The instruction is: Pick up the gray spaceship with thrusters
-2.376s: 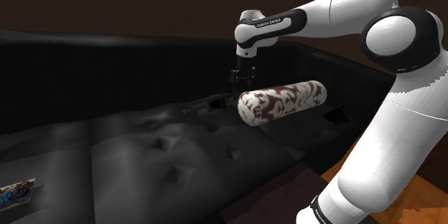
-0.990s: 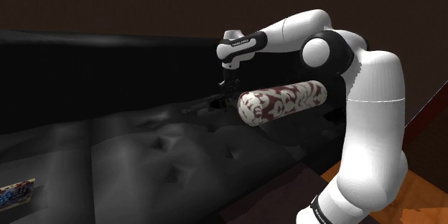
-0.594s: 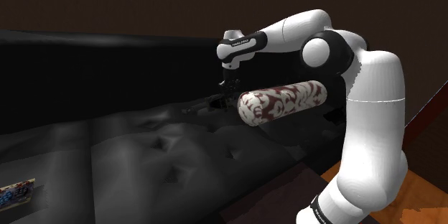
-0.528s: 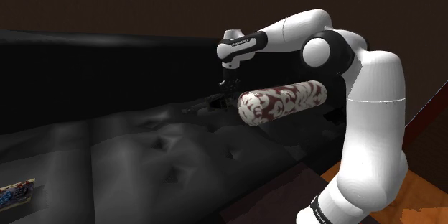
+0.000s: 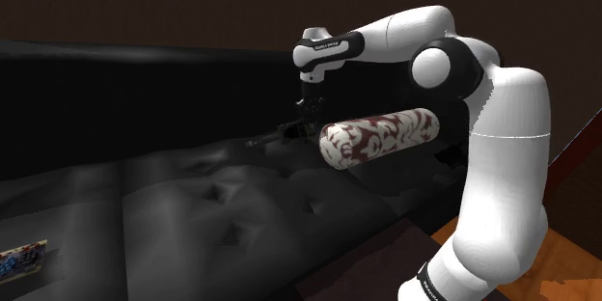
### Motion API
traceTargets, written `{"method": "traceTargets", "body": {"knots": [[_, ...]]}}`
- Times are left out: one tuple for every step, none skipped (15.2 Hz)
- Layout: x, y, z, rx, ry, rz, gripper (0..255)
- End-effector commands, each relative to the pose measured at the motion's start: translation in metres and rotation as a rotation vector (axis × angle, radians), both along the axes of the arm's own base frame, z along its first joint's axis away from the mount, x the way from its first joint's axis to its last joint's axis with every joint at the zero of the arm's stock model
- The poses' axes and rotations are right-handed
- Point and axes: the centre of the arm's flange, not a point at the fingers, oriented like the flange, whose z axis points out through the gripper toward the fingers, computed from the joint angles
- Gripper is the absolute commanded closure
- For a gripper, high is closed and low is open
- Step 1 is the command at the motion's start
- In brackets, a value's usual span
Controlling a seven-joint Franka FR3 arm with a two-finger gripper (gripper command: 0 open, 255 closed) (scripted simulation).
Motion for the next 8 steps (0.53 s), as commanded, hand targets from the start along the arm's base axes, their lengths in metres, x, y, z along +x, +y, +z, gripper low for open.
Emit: {"method": "traceTargets", "body": {"knots": [[0.0, 0.0, 0.011, 0.0, -0.001, 0.0, 255], [0.0, 0.0, 0.016, 0.0, -0.001, 0.0, 255], [0.0, 0.0, 0.022, 0.0, -0.001, 0.0, 255], [0.0, 0.0, 0.027, 0.0, -0.001, 0.0, 255], [0.0, 0.0, 0.032, 0.0, -0.001, 0.0, 255], [0.0, 0.0, 0.038, 0.0, -0.001, 0.0, 255], [0.0, 0.0, 0.038, 0.0, -0.001, 0.0, 255], [0.0, 0.0, 0.038, 0.0, -0.001, 0.0, 255]]}}
